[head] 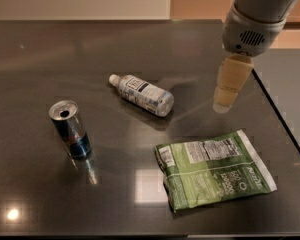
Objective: Place blue plastic bottle upright
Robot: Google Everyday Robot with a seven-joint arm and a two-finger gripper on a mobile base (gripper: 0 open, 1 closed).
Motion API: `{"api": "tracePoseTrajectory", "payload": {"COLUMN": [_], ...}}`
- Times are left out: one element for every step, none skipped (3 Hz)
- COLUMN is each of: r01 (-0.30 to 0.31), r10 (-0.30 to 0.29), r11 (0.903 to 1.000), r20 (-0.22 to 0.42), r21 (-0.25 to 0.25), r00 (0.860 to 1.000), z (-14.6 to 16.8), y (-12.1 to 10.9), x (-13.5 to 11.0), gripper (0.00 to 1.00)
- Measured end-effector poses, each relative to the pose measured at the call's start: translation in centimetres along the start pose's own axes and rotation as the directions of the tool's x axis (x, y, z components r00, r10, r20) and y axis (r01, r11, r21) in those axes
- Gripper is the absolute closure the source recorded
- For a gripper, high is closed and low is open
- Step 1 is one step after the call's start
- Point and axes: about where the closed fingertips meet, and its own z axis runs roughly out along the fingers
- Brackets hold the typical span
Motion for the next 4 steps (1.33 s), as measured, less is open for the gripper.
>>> {"api": "tracePoseTrajectory", "payload": {"r01": [-0.060,-0.119,-0.164,-0.194], "r10": [0.060,0.118,0.163,0.193], "r11": [0.9978,0.9918,0.9853,0.9805], "r20": [-0.015,-0.017,-0.019,-0.027], "r21": [-0.025,-0.048,-0.049,-0.032], "r00": [0.998,0.993,0.986,0.981], "z": [2.2,4.1,5.6,7.1], "y": [-0.8,-0.7,-0.3,0.0], "x": [-4.1,-7.6,-10.8,-13.8], "gripper": [0.00,0.00,0.00,0.00]}}
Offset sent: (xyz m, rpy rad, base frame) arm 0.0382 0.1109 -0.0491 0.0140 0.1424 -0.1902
